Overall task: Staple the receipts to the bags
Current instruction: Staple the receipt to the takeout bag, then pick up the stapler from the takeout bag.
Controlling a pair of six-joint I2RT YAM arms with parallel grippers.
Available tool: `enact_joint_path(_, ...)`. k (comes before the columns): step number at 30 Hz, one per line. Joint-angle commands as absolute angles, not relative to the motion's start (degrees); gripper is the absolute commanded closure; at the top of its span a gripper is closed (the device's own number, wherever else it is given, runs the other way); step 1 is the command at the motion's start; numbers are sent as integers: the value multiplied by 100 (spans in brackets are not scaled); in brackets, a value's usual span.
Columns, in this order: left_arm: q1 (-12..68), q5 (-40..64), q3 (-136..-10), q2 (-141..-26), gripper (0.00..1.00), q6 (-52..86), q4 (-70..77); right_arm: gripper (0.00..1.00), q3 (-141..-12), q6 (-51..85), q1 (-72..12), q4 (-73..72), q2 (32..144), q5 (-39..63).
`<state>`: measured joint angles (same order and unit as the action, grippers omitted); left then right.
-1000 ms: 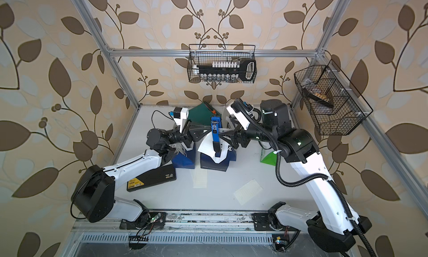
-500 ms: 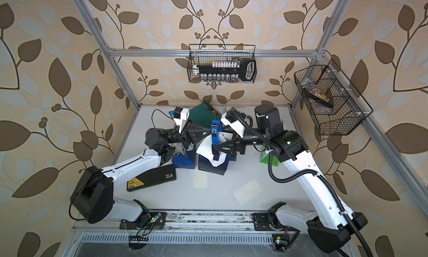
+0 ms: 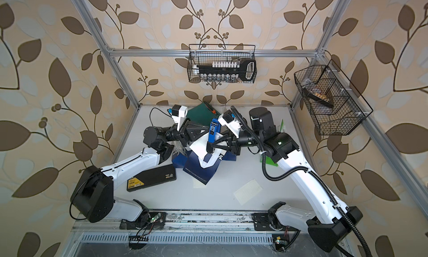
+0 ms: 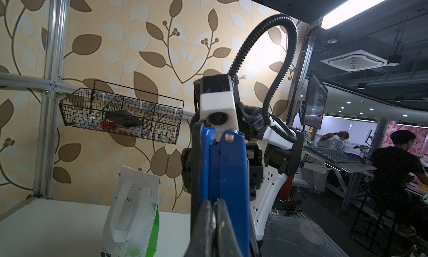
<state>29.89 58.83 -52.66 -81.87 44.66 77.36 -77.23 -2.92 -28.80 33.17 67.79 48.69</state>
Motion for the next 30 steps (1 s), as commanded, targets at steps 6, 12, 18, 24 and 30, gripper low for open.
enact_joint_path(6,3204,5400,-5485,-8074,100,3988,7558,27,-7647,-53,-2969,2784,6656,4260)
enact_joint_path(12,3588,4803,-5249,-7738,100,2351,6052,11,-7718,-382,-2970,2925,6312,2736)
enact_joint_path(18,3960,4519,-5259,-7759,100,1843,5643,22,-7596,-7,-2973,2669,6329,2021)
enact_joint_path(24,3997,4056,-5159,-7706,100,1727,5676,42,-7456,164,-2790,2787,6301,2127)
enact_joint_path(30,3993,3726,-5107,-7602,100,1433,5559,29,-6867,975,-2492,2248,5982,2593)
